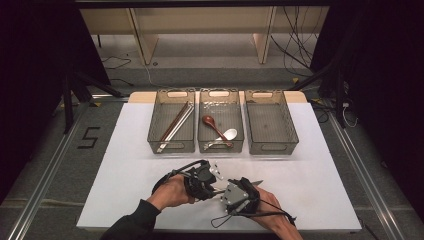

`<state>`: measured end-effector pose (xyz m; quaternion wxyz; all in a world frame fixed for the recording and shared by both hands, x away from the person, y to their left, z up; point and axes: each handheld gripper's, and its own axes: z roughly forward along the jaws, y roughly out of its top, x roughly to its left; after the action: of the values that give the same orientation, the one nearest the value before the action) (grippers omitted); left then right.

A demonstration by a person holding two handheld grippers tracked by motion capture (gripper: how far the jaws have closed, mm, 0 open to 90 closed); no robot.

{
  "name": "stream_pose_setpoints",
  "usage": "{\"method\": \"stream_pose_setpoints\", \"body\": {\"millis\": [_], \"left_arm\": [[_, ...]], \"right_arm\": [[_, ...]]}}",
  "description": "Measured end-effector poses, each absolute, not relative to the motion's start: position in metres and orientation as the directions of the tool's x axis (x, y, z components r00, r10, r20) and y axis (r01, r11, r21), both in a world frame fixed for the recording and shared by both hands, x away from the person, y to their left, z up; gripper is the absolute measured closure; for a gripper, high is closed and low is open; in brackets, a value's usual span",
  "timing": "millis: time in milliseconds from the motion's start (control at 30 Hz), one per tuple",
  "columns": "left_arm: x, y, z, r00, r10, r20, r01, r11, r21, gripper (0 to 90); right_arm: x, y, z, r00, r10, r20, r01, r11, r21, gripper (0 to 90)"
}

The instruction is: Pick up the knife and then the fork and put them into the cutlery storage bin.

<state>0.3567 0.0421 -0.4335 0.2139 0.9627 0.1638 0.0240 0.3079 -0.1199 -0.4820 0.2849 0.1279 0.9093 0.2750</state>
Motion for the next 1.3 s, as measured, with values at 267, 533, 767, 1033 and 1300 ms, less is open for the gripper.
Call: {"method": "stream_pose_setpoints", "body": {"millis": [267, 533, 767, 1033, 1300], "left_arm": [[0.356, 0.043, -0.429, 0.947, 0.32, -0.026, 0.301, -0.859, 0.414, 77.9], [0.354, 0.043, -0.425, 0.946, 0.323, -0.03, 0.306, -0.86, 0.409, 78.0], [0.354, 0.046, -0.42, 0.945, 0.323, -0.042, 0.31, -0.852, 0.422, 78.0], [0.354, 0.05, -0.412, 0.946, 0.319, -0.059, 0.312, -0.842, 0.439, 77.8], [0.356, 0.055, -0.405, 0.938, 0.336, -0.08, 0.332, -0.815, 0.474, 76.6]], "right_arm": [[0.308, -0.118, -0.484, -0.796, 0.373, -0.477, 0.06, 0.832, 0.551, 53.9], [0.306, -0.116, -0.484, -0.781, 0.349, -0.518, 0.013, 0.838, 0.546, 65.3], [0.302, -0.115, -0.483, -0.767, 0.296, -0.57, -0.051, 0.857, 0.513, 73.0], [0.297, -0.115, -0.478, -0.735, 0.222, -0.641, -0.131, 0.881, 0.455, 77.3], [0.292, -0.113, -0.477, -0.687, 0.152, -0.711, -0.203, 0.899, 0.388, 80.7]]}}
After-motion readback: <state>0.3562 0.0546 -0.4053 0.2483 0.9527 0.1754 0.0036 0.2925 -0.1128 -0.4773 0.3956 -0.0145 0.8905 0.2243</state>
